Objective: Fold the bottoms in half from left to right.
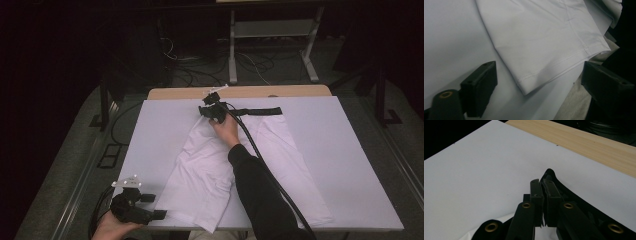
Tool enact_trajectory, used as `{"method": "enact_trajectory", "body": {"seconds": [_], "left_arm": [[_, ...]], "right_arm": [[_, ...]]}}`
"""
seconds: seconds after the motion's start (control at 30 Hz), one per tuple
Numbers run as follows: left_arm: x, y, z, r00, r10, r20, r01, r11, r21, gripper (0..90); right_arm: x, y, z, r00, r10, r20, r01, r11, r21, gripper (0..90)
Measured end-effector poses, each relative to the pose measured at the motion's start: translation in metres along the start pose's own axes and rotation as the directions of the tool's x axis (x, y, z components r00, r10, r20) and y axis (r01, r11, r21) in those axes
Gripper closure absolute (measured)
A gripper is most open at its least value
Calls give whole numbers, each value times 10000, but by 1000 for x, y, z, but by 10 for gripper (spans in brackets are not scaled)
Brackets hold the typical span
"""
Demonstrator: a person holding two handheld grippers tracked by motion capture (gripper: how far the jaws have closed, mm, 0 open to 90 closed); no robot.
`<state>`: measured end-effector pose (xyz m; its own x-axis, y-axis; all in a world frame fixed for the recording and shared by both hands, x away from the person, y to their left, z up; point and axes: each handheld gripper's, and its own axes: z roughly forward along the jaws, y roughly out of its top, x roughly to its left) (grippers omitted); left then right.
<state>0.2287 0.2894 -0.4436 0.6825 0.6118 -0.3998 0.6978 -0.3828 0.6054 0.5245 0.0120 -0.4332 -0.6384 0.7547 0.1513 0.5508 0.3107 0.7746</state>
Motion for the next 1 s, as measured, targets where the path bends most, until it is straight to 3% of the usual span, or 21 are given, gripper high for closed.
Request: {"method": "enact_trajectory", "body": {"seconds": [0.1, 0.23, 0.27, 0.3, 0.37, 0.67, 0.83, 0.9, 1.0], "left_arm": [[2, -1, -1, 9996, -237, 129, 239, 9996, -143, 151], [6, -2, -3, 9986, -447, 283, 453, 9987, -217, 303], [6, -2, -3, 9983, -478, 339, 484, 9987, -180, 303], [7, -2, -3, 9980, -517, 372, 523, 9985, -149, 384], [8, -3, -3, 9976, -539, 424, 544, 9985, -103, 456], [14, -6, -1, 9970, -671, 393, 678, 9976, -171, 670], [19, -7, 1, 9920, -916, 870, 926, 9957, -75, 791], [20, -8, 2, 9911, -915, 967, 919, 9958, 3, 847], [18, -6, 1, 9936, -693, 888, 691, 9976, 53, 854]], "right_arm": [[0, 0, 0, 10000, -23, 22, 23, 10000, 9, 855], [0, 0, -1, 10000, 88, -34, -88, 10000, -37, 856], [0, 0, -1, 10000, 88, -34, -88, 10000, -37, 856], [0, 1, -2, 10000, 71, -8, -71, 10000, -38, 856], [0, 1, -2, 10000, 54, -13, -55, 10000, -56, 856], [0, 1, -3, 10000, 61, -40, -61, 9999, -139, 856], [0, 0, -2, 10000, 23, -43, -24, 9999, -108, 856], [0, -1, -2, 10000, 30, -76, -30, 10000, -95, 856], [0, 0, -3, 10000, 19, -89, -20, 10000, -69, 856]]}}
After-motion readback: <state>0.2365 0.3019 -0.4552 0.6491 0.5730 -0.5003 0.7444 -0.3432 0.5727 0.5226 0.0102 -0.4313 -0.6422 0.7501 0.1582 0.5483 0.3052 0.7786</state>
